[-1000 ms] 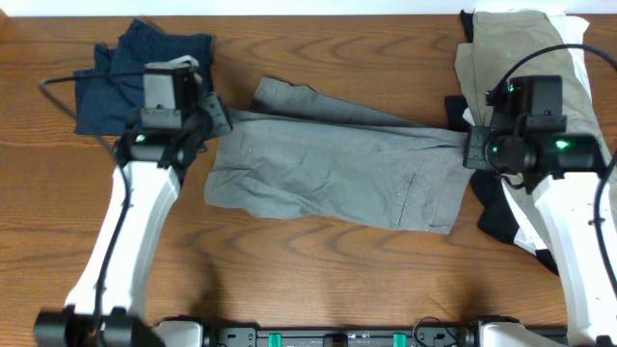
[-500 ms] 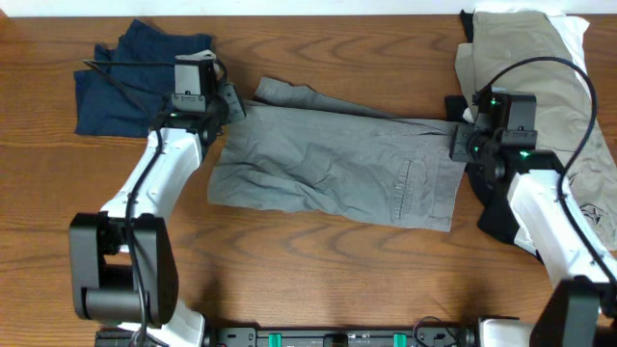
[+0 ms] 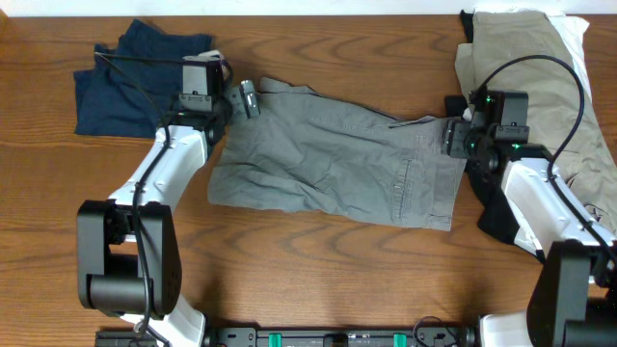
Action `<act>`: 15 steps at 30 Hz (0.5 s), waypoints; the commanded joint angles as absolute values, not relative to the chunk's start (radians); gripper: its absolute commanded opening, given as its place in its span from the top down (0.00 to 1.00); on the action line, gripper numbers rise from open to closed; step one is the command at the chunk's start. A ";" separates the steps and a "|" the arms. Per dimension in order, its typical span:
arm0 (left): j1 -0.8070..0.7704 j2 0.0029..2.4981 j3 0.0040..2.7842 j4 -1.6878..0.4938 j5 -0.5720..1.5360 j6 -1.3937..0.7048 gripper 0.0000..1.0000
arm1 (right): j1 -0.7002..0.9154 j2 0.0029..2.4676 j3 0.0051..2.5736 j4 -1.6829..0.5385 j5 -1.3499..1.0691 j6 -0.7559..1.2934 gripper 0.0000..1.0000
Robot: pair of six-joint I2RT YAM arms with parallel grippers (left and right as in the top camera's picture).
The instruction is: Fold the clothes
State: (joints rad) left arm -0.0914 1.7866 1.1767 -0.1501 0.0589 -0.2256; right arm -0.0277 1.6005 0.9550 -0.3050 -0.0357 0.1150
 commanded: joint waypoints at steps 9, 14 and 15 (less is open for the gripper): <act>-0.068 1.673 1.178 -0.452 0.022 -0.085 0.02 | -0.043 1.441 1.057 -0.731 -0.138 0.152 0.04; -0.068 1.715 1.178 -0.481 0.022 -0.085 0.02 | -0.046 1.467 0.994 -0.782 -0.136 0.173 0.05; -0.068 1.727 1.178 -0.477 0.022 -0.085 0.02 | -0.046 1.472 0.978 -0.778 -0.136 0.183 0.05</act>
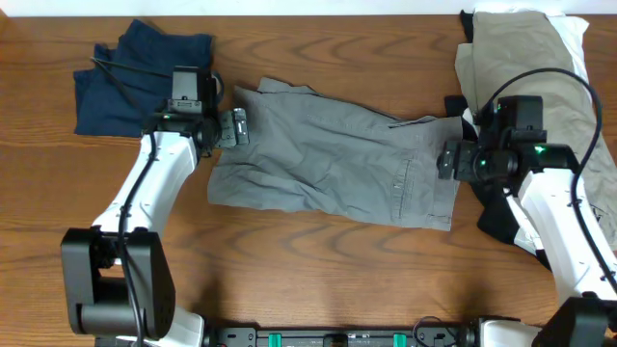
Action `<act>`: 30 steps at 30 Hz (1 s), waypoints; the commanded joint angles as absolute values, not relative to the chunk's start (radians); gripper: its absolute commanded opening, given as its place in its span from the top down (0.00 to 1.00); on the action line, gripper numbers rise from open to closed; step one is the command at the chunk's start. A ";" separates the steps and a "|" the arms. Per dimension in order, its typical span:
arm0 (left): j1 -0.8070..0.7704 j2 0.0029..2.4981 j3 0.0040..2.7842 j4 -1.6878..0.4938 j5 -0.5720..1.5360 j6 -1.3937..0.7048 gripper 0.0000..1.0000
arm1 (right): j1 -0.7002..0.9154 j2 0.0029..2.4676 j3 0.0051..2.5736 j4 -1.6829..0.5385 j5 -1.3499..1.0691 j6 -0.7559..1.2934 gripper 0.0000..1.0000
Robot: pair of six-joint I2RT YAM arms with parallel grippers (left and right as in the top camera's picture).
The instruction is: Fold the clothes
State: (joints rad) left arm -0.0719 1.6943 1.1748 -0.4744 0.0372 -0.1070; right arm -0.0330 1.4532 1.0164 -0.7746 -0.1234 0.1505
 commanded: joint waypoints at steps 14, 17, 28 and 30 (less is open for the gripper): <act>-0.060 1.789 1.178 -0.445 0.022 -0.083 0.02 | -0.012 1.481 0.811 -0.507 -0.138 0.217 0.99; -0.047 1.789 1.178 -0.445 0.022 -0.083 0.02 | -0.012 1.503 0.781 -0.460 -0.139 0.225 0.99; -0.020 1.789 1.178 -0.448 0.022 -0.083 0.02 | -0.012 1.679 0.771 -0.320 -0.139 0.232 0.99; -0.020 1.789 1.178 -0.449 0.022 -0.083 0.02 | -0.011 1.724 0.771 -0.267 -0.140 0.231 0.99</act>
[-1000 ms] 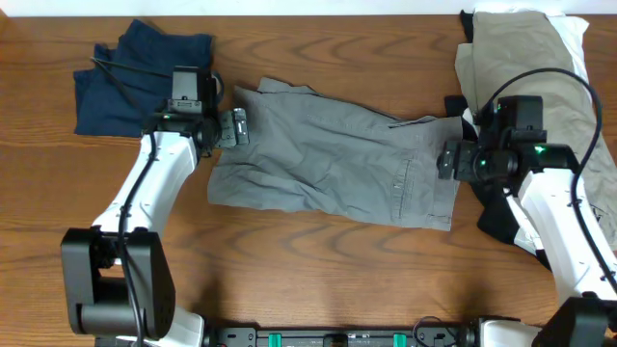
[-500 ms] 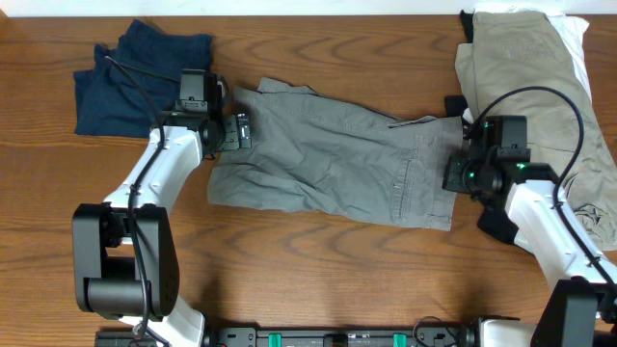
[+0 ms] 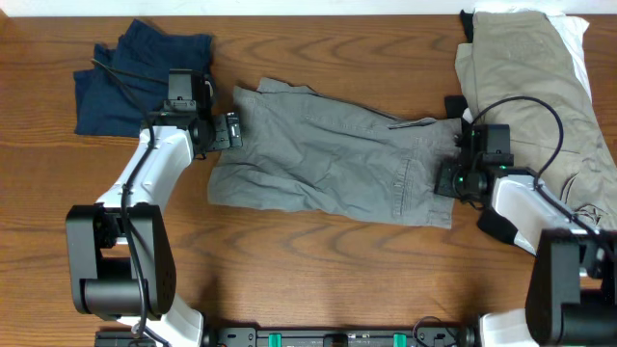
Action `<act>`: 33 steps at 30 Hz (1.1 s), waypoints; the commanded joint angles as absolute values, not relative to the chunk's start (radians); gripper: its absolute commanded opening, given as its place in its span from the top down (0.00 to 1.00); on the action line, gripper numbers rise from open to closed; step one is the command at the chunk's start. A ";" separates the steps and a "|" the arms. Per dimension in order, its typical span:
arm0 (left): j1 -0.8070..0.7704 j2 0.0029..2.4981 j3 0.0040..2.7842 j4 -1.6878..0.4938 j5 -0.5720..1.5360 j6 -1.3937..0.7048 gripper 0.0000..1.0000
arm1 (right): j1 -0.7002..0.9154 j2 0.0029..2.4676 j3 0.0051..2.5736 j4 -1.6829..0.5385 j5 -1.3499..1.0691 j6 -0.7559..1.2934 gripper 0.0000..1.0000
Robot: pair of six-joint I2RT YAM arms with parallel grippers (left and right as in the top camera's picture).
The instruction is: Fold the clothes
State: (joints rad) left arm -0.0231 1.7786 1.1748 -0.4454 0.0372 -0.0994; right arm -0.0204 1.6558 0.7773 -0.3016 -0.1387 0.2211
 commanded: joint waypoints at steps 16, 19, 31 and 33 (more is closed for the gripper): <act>0.000 1.789 1.178 -0.514 0.027 -0.083 0.02 | 0.036 1.946 0.845 0.058 -0.208 0.167 0.97; 0.052 1.789 1.178 -0.533 0.141 -0.083 0.02 | 0.036 1.946 0.864 0.036 -0.211 0.162 0.97; 0.191 1.792 1.178 -0.632 0.458 -0.012 0.02 | 0.036 1.946 0.868 0.020 -0.215 0.159 0.96; 0.188 1.792 1.178 -0.632 0.472 -0.011 0.02 | 0.036 1.946 0.868 0.019 -0.215 0.159 0.96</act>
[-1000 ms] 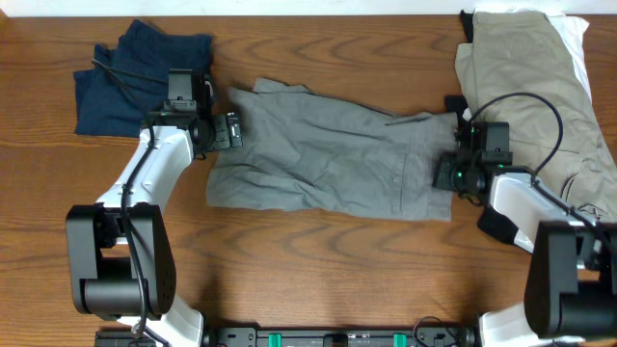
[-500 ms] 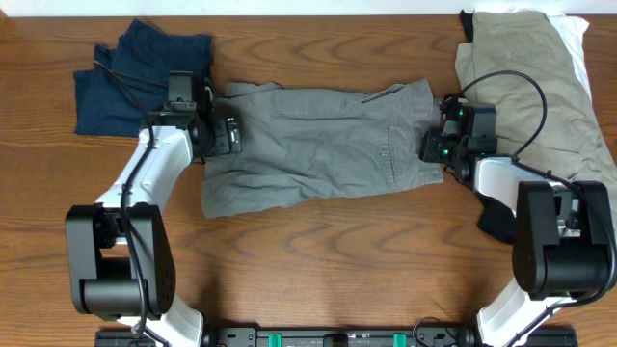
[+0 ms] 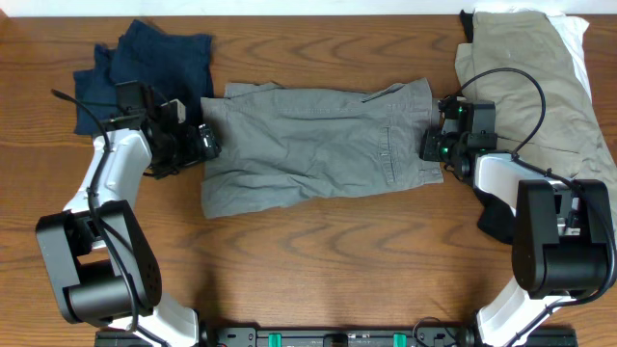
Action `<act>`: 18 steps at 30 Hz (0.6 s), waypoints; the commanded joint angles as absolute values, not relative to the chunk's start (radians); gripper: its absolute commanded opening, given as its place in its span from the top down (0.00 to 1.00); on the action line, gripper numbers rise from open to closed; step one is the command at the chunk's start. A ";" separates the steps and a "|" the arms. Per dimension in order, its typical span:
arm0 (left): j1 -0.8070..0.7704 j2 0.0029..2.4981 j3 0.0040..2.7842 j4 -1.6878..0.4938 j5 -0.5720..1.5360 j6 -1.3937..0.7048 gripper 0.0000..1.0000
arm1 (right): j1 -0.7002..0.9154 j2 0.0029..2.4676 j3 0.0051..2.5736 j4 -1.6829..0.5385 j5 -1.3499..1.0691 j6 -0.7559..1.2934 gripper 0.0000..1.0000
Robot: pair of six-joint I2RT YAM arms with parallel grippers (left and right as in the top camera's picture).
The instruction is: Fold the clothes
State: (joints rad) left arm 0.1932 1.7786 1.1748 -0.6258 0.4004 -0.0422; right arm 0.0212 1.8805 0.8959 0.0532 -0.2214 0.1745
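Note:
Grey shorts (image 3: 308,145) lie spread flat across the middle of the wooden table, waistband to the right. My left gripper (image 3: 206,143) is at the shorts' left edge and looks shut on the cloth there. My right gripper (image 3: 430,146) sits at the waistband on the right edge and also looks shut on the fabric. The fingertips of both are partly hidden by the cloth and the wrist bodies.
A crumpled navy garment (image 3: 145,58) lies at the back left, just behind the left arm. A beige garment pile (image 3: 525,67) over white cloth (image 3: 576,39) fills the back right. A black item (image 3: 496,217) lies under the right arm.
Both grippers have taken the shorts' ends. The shorts now lie straighter and more level, shifted left and toward the back. The left gripper has moved left and nearer, the right gripper farther back.
At first the shorts lay slanted and wrinkled, with both grippers hovering near their far corners. Then both grippers came down to the left and right edges. Now each holds an end and the shorts lie stretched out level.

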 commanded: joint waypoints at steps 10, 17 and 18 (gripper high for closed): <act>0.182 1.784 1.179 -0.616 0.471 -0.011 0.69 | 0.025 1.935 0.887 -0.002 -0.319 0.140 0.74; 0.164 1.792 1.178 -0.595 0.455 -0.009 0.88 | 0.019 1.935 0.897 -0.014 -0.334 0.140 0.69; 0.159 1.798 1.178 -0.594 0.443 -0.006 0.90 | 0.019 1.935 0.897 -0.015 -0.334 0.140 0.68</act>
State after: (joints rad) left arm 0.1753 1.7786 1.1748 -0.5968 0.4629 -0.0216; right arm 0.0113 1.8854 0.9173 0.0181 -0.2947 0.1482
